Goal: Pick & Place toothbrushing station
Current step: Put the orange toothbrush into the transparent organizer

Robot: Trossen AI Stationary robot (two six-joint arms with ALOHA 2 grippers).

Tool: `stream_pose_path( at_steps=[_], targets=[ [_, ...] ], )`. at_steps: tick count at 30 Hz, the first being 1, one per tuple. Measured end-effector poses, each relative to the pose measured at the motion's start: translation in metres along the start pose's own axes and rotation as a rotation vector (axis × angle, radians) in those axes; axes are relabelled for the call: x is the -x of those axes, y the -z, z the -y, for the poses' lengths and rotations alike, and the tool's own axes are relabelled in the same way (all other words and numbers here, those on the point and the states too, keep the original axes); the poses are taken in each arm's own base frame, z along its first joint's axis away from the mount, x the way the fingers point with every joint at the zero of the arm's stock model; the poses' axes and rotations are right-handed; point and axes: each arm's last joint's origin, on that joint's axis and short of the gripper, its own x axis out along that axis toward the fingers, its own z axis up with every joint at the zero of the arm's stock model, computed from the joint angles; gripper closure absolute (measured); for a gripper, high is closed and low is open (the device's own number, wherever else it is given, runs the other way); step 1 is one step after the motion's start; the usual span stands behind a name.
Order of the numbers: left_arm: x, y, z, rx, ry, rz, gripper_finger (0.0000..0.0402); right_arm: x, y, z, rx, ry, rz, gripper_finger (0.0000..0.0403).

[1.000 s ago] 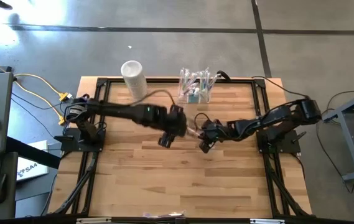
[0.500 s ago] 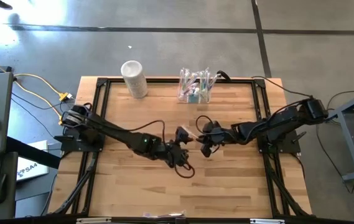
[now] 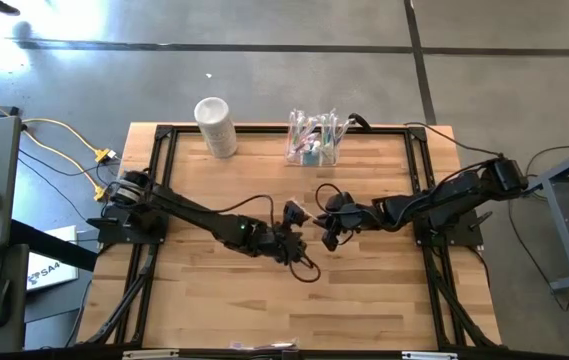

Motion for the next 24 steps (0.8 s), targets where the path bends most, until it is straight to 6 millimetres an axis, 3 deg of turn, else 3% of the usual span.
stream_pose_path(
  at_steps=[6,16,20,24],
  targets=[
    [-0.023,0.006,0.003,-0.032,-0.049,-0.070,0.0112,0.007,-0.005,-0.004,0.004,-0.037,0.023,0.0382],
    [-0.030,0.011,0.000,-0.030,-0.088,-0.114,0.0115,0.012,-0.005,-0.007,0.014,-0.055,0.026,0.0382],
    [-0.029,0.011,0.000,-0.030,-0.085,-0.111,0.0145,0.012,-0.004,-0.007,0.014,-0.052,0.022,0.0382],
    [-0.030,0.011,0.000,-0.029,-0.082,-0.108,0.0204,0.012,-0.004,-0.007,0.013,-0.057,0.019,0.0382]
  ],
)
